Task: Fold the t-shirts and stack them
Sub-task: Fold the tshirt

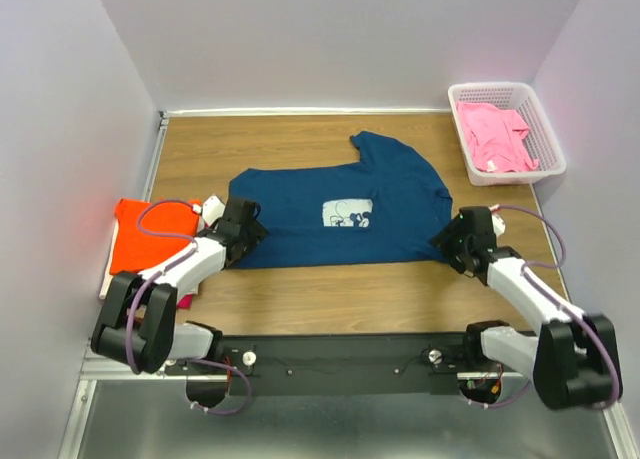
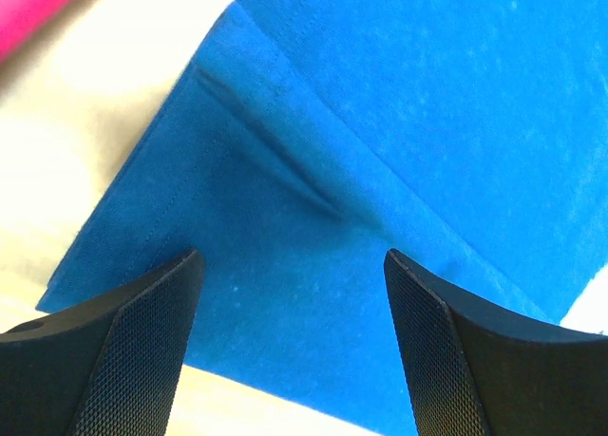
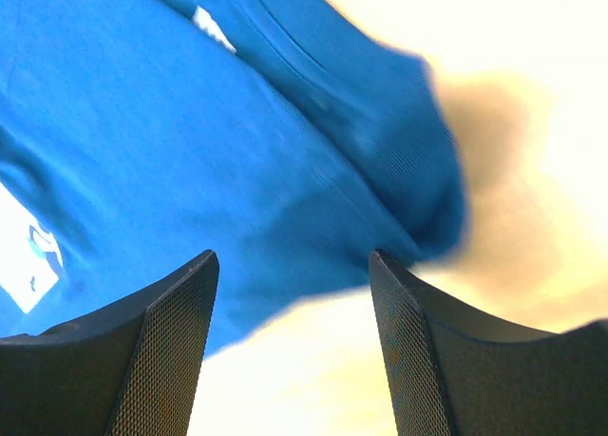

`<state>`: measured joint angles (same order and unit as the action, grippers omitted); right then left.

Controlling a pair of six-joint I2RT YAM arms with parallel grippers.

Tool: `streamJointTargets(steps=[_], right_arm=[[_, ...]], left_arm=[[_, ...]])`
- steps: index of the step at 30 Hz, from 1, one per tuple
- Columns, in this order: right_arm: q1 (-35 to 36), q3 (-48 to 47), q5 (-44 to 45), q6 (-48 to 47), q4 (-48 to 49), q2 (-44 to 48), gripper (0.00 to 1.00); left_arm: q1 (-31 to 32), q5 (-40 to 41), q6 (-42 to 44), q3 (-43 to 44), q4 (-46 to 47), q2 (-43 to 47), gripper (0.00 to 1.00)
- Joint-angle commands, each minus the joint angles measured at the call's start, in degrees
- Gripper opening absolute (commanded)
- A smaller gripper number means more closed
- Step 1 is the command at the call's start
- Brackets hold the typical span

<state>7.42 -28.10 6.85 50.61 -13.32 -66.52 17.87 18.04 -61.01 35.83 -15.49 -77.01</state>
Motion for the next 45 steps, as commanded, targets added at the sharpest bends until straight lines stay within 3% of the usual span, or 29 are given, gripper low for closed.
streamJointTargets(steps=[1, 4, 9, 12, 18, 27, 45], right_arm=[[-0.3, 4.0, 3.3, 5.5, -13.3, 11.0, 0.72], [-0.3, 5.6, 3.3, 6.2, -17.7, 20.4, 0.75], [-0.3, 2.3, 3.1, 2.0, -17.4, 25.2, 0.77], [-0.2, -3.1, 0.5, -3.4, -13.2, 20.4, 0.77], [1.4, -11.1, -3.3, -7.2, -2.0, 0.8, 0.77], [3.0, -19.0, -3.3, -7.4, 3.4, -20.5, 0.76], [3.1, -6.6, 7.4, 1.9, 1.3, -17.0, 0.79]], left_arm=[[1.9, 1.5, -2.9, -4.2, -4.6, 4.3, 0.85], [2.5, 1.4, -3.6, -5.9, -5.9, 8.4, 0.85], [2.6, 2.4, -1.8, -4.9, -6.7, 13.6, 0.85], [2.6, 3.4, 1.3, -1.1, -6.6, 14.2, 0.85], [2.6, 2.5, 4.9, 6.1, -3.2, 7.9, 0.85], [2.8, 2.1, 3.7, 5.7, -1.7, -2.7, 0.85], [4.5, 2.3, 1.3, 2.6, 0.0, -8.2, 0.83]])
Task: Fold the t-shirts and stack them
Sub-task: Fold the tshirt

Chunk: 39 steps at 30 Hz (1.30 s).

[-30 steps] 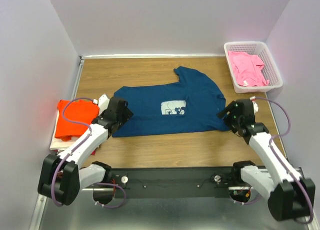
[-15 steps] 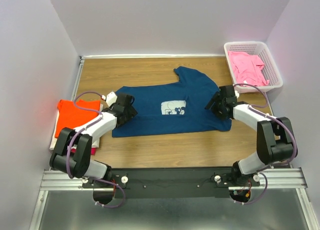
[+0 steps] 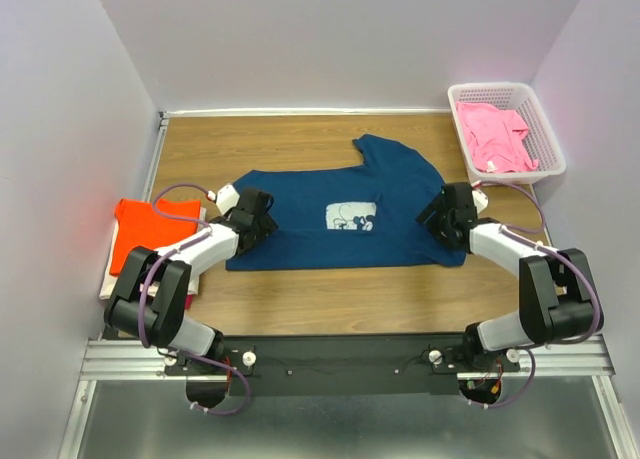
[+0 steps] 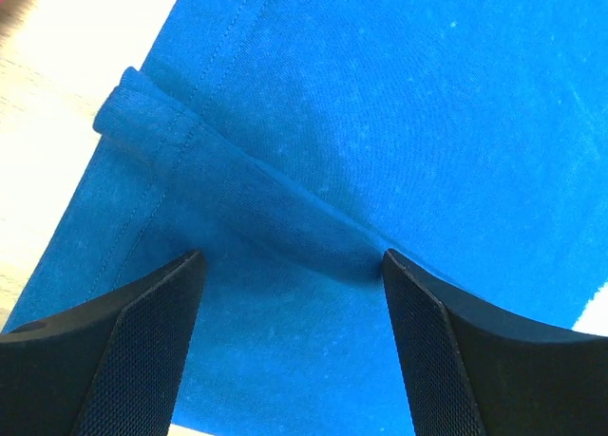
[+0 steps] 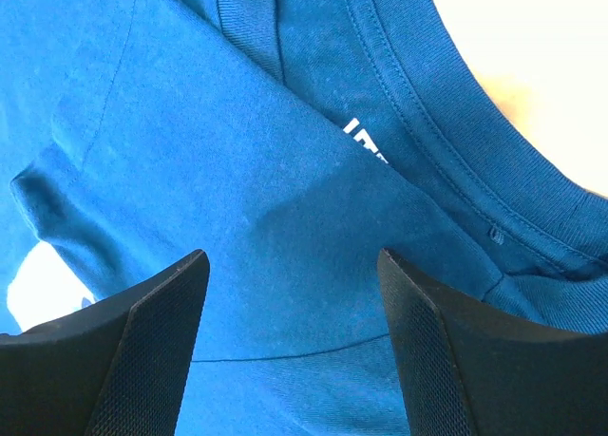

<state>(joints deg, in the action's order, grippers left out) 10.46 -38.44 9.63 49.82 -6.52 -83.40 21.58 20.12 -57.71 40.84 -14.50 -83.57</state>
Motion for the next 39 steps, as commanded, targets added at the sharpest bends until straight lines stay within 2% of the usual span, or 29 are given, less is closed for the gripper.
streamJointTargets(steps=[1, 10, 16, 23, 27, 30, 31, 32, 33, 37, 38, 39], right_arm=[[0.1, 4.3, 4.8, 3.4, -6.6, 0.7, 0.79], [0.0, 10.3, 5.8, 5.2, -13.3, 10.0, 0.80], [0.0, 13.6, 5.9, 5.4, -17.6, 20.8, 0.82], [-0.1, 7.7, 5.5, 1.3, -20.6, 23.8, 0.82], [-0.1, -1.1, 2.2, -3.2, -20.4, 20.6, 0.83], [0.1, -9.9, 0.0, -7.4, -17.7, 15.0, 0.83], [0.0, -12.4, -0.4, -8.4, -16.0, 13.5, 0.83], [0.0, -16.5, -1.1, -10.8, -14.8, 9.5, 0.82], [0.0, -19.2, -1.2, -11.8, -14.1, 7.4, 0.83], [0.0, -30.1, -1.1, -17.7, -12.9, -4.0, 0.83], [0.1, -32.0, -1.4, -20.4, -12.0, -5.9, 0.83], [0.1, -34.6, -1.8, -21.2, -11.5, -9.6, 0.82]], left_arm=[[1.0, -0.1, -2.1, -3.0, -0.9, -1.5, 0.83], [2.7, -2.5, -3.9, -7.3, 0.0, 1.5, 0.83], [4.5, -2.5, -4.6, -9.5, -1.4, 6.8, 0.82], [4.7, -3.8, -3.8, -6.7, -6.2, 14.7, 0.82], [4.6, 1.4, 0.6, 0.6, -9.6, 17.8, 0.83], [2.9, 4.2, 2.3, 8.5, -11.6, 16.0, 0.84], [2.2, 4.6, 5.4, 10.5, -10.2, 14.0, 0.88], [1.3, 4.1, 7.3, 14.0, -9.2, 12.7, 0.97], [-1.3, 2.7, 9.2, 15.9, -8.4, 11.1, 0.98], [-7.0, 1.9, 14.5, 25.6, -8.7, -1.7, 0.97], [-7.5, 2.3, 16.6, 27.5, -9.0, -4.3, 0.90], [-8.0, 3.3, 17.0, 31.4, -10.7, -9.1, 0.88]])
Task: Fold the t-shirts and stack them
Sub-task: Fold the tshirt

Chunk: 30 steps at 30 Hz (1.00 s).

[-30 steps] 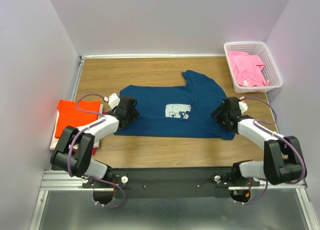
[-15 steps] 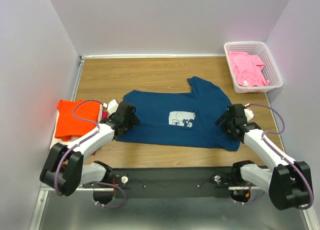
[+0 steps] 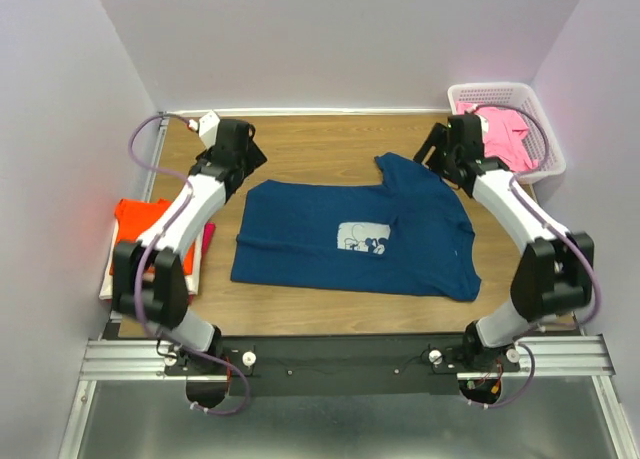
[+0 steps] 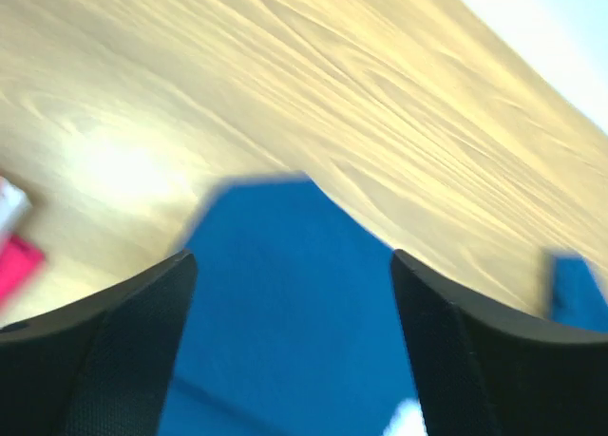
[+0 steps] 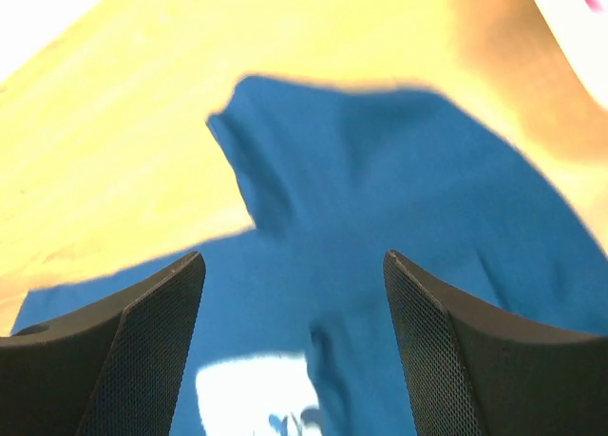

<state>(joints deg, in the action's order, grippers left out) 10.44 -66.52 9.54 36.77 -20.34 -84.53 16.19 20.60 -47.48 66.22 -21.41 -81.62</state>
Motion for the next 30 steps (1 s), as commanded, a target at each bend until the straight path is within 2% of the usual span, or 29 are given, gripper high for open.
streamJointTargets(steps=[1, 2, 5, 10, 15, 26, 29, 30], right_arm=[[0.0, -8.1, -2.2, -8.8, 2.6, -10.1, 0.82], [0.1, -9.3, -3.4, -10.2, 2.9, -12.0, 0.82], [0.5, -12.1, -16.3, -10.9, 5.3, -17.4, 0.71], [5.5, -9.2, -12.3, -11.3, 7.0, -19.1, 0.70], [6.4, -3.4, -11.7, -10.8, 8.6, -15.8, 0.70], [6.4, 3.1, -10.2, -10.8, 9.1, -9.2, 0.70], [6.4, 4.3, -10.3, -10.8, 9.3, -8.4, 0.70], [6.4, 4.5, -10.2, -10.8, 9.3, -8.2, 0.70]], left_arm=[[-3.0, 2.8, 7.3, 7.9, -4.4, -13.4, 0.85], [-3.9, 2.4, 7.7, 9.4, -5.1, -15.5, 0.82], [-4.9, -0.6, 6.7, 11.6, -4.4, -21.1, 0.82], [-5.5, -2.5, 6.7, 16.7, -4.7, -29.6, 0.82], [-5.6, -3.7, 7.2, 18.9, -5.0, -34.4, 0.81], [-5.6, -9.3, 7.2, 16.4, -1.7, -37.4, 0.77], [-5.6, -10.1, 7.7, 14.5, 0.0, -35.4, 0.71], [-5.6, -10.8, 8.1, 14.2, 0.5, -34.9, 0.64]])
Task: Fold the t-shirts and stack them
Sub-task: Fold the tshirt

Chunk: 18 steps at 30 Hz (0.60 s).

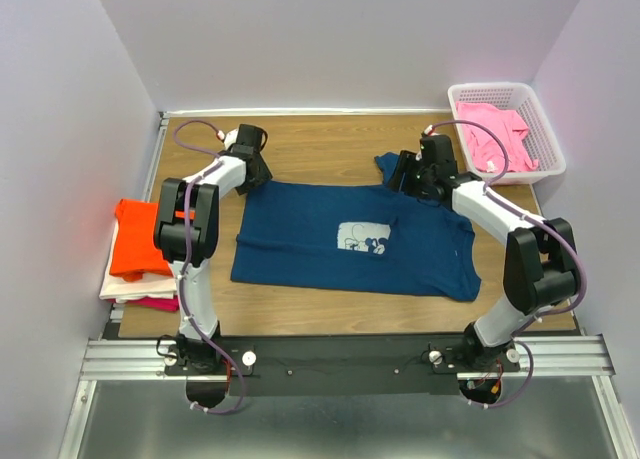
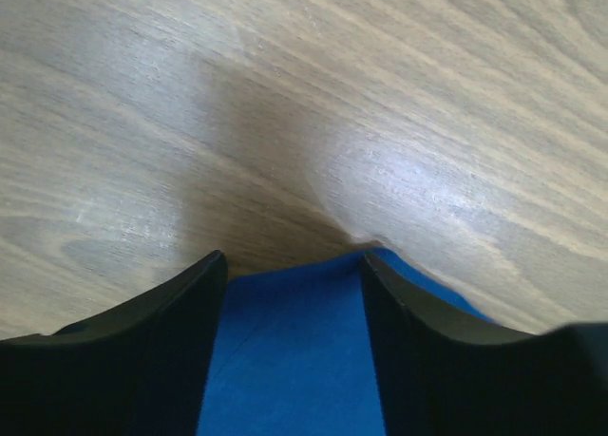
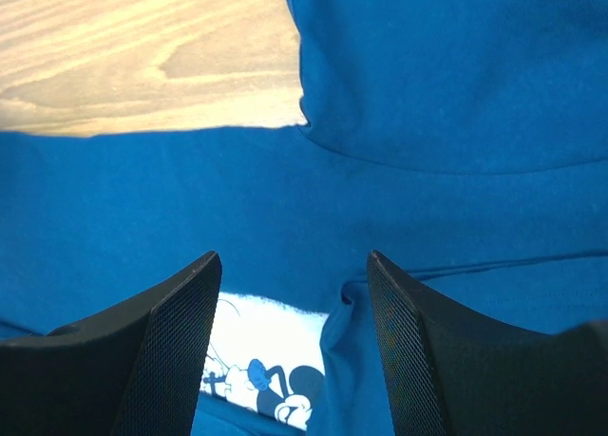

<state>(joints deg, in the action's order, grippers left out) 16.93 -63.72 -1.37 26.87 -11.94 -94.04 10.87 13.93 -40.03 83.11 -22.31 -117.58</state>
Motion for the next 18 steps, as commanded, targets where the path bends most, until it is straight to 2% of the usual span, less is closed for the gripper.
streamJointTargets(steps=[1, 4, 7, 8, 18], right_arm=[[-0.1, 2.0, 0.7, -0.9, 1.0, 1.5, 0.70], [-0.1, 2.3, 0.8, -0.9, 1.0, 2.0, 0.70], [-0.1, 2.7, 0.7, -0.9, 1.0, 2.5, 0.70], [-0.1, 2.8, 0.7, -0.9, 1.0, 2.6, 0.70], [-0.1, 4.2, 0.6, -0.8, 1.1, 4.2, 0.70]], left_arm=[[-0.2, -4.6, 0.9, -3.0, 2.1, 1.6, 0.52], [-0.2, -5.8, 1.3, -3.4, 2.4, 2.4, 0.35], [-0.2, -6.3, 1.5, -4.4, 3.0, 3.7, 0.35], [-0.2, -6.5, 1.7, -4.8, 3.3, 4.1, 0.29], [2.0, -7.1, 2.7, -12.3, 6.8, 12.6, 0.29]])
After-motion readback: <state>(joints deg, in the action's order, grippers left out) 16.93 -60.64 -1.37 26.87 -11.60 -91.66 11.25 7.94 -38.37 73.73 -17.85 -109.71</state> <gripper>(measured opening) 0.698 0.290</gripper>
